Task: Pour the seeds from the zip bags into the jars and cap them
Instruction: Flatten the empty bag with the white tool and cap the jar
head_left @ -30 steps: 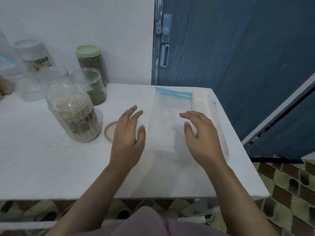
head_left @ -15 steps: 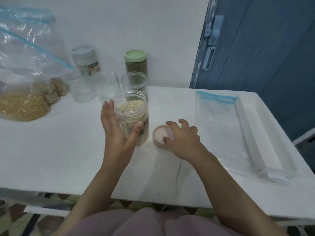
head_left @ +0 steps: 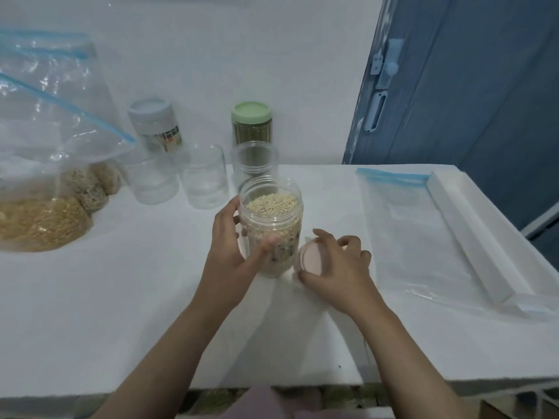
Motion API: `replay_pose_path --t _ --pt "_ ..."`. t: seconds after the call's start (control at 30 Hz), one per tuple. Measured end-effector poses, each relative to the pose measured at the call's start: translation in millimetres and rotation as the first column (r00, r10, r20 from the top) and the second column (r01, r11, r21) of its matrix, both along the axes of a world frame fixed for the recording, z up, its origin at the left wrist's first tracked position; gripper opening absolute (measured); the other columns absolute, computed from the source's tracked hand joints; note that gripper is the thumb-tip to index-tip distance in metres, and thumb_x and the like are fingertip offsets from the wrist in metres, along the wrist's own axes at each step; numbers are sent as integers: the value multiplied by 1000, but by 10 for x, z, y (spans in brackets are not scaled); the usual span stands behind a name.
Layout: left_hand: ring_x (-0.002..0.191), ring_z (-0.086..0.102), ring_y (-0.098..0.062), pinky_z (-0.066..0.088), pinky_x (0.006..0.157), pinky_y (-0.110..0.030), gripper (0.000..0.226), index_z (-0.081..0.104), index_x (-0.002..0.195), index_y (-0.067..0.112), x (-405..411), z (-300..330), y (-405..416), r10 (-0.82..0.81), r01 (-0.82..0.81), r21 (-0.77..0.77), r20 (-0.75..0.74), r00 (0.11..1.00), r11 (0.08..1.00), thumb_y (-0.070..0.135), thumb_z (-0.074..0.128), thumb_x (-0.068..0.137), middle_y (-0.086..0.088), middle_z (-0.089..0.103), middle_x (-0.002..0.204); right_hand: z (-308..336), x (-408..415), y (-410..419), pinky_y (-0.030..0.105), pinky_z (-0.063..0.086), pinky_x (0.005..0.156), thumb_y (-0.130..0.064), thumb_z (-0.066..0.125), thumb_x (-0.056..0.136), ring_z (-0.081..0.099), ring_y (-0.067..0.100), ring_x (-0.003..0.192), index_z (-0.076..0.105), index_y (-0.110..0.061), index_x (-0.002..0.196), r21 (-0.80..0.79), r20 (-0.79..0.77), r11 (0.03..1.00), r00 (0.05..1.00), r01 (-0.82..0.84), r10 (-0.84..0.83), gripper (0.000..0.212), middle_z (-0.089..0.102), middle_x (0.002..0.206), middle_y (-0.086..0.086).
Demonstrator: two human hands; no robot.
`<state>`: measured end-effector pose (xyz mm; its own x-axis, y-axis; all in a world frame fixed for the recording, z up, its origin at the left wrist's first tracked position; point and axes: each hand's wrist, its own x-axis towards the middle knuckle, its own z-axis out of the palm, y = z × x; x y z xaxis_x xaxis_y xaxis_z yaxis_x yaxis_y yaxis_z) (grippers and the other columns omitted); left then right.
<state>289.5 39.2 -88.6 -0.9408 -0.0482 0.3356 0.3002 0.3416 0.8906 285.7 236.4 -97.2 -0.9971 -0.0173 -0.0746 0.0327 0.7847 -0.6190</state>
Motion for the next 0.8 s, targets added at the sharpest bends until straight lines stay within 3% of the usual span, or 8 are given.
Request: replay_pose_path --t 0.13,0.2,0.3,0.4,0.5,0.57,0.67,0.8 --pt "138 40 -5 38 114 -41 67 33 140 41 -62 19 -89 -72 72 39 9 997 997 61 60 83 15 42 146 216 221 -89 17 36 94 -42 73 74 31 11 121 37 -52 135 -294 -457 954 885 -55 -90 72 19 124 -17" --pt "137 42 -6 38 115 -44 72 36 143 32 -100 16 -134 -91 88 72 39 995 994 64 59 82 11 45 147 298 268 -147 23 44 97 -40 72 72 36 16 128 38 -42 135 -351 -640 915 765 -201 -78 72 24 132 -4" --pt "136 45 -9 39 114 -45 75 38 145 28 -133 74 -175 -139 127 161 69 988 979 68 56 84 7 49 147 375 276 -262 35 46 100 -28 75 74 37 31 135 34 -28 134 -419 -756 832 648 -364 -97 73 31 139 12" --pt "131 47 4 41 110 -26 56 42 143 26 -131 193 -161 -167 152 224 50 985 963 53 45 95 7 50 146 476 235 -385 30 40 108 -26 80 76 39 26 138 29 -21 130 -552 -710 710 693 -437 -125 74 34 143 20" --pt "135 42 3 34 117 -31 59 43 145 28 -164 251 -145 -153 133 256 58 987 958 57 36 94 11 50 146 561 124 -470 38 41 111 -28 78 80 44 26 135 31 -28 128 -669 -615 624 773 -404 -159 67 39 142 19" --pt "132 49 -3 38 115 -35 59 47 142 27 -195 267 -129 -163 138 304 60 985 943 59 32 95 12 55 140 570 6 -495 40 41 110 -28 73 82 48 24 132 33 -33 133 -672 -565 646 814 -362 -131 65 43 140 15" --pt "126 54 -2 43 108 -28 51 50 139 25 -203 304 -82 -197 169 354 43 980 920 54 29 102 14 61 133 469 -132 -510 40 39 114 -40 66 86 44 18 136 33 -35 144 -635 -466 707 884 -310 -31 67 44 145 -2" --pt "119 58 2 45 93 -13 40 52 134 25 -193 326 -53 -253 215 407 41 967 888 38 29 104 19 66 122 369 -174 -538 22 40 107 -44 62 85 45 1 132 39 -27 145 -673 -357 684 933 -282 34 66 48 141 -18"
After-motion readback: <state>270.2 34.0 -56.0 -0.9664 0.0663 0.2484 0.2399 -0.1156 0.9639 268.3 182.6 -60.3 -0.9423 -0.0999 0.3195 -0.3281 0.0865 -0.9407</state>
